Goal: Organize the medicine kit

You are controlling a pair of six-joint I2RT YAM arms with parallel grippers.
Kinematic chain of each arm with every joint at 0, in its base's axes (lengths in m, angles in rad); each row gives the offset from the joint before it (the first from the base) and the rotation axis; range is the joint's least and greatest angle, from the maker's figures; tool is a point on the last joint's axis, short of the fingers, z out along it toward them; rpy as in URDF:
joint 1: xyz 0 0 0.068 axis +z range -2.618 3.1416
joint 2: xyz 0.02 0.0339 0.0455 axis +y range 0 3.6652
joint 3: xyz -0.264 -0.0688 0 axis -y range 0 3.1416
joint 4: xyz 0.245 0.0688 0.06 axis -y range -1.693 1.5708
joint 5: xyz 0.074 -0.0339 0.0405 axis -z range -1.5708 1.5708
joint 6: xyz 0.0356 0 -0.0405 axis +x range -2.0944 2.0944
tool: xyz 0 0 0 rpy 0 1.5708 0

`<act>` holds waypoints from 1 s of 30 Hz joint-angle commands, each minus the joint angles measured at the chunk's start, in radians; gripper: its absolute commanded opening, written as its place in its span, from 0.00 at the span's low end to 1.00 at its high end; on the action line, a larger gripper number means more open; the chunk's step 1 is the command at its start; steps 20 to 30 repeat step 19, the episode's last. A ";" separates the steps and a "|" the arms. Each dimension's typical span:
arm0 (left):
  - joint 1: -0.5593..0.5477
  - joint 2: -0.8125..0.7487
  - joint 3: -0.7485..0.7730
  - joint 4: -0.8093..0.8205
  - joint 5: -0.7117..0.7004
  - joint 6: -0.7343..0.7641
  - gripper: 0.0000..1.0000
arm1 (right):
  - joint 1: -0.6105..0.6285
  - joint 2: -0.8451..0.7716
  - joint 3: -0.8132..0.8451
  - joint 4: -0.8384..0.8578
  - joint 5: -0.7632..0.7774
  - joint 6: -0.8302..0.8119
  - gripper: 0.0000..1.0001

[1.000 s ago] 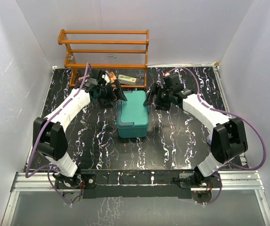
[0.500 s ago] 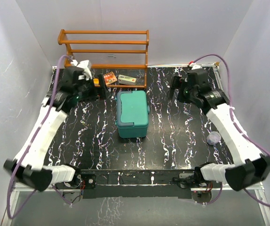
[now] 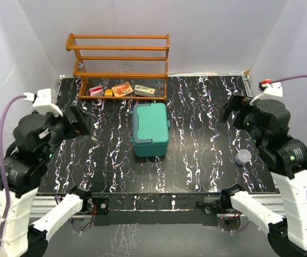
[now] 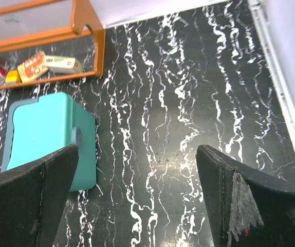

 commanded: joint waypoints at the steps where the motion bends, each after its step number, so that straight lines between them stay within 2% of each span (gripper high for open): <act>1: 0.000 -0.068 0.070 -0.113 -0.075 0.025 0.99 | 0.002 -0.094 0.037 -0.040 0.141 0.009 0.98; 8: -0.001 -0.159 0.030 -0.165 -0.066 0.033 0.99 | 0.002 -0.233 -0.024 -0.014 0.098 -0.015 0.98; 30: 0.000 -0.190 -0.003 -0.141 -0.055 0.036 0.99 | 0.001 -0.239 -0.030 -0.008 0.081 0.009 0.98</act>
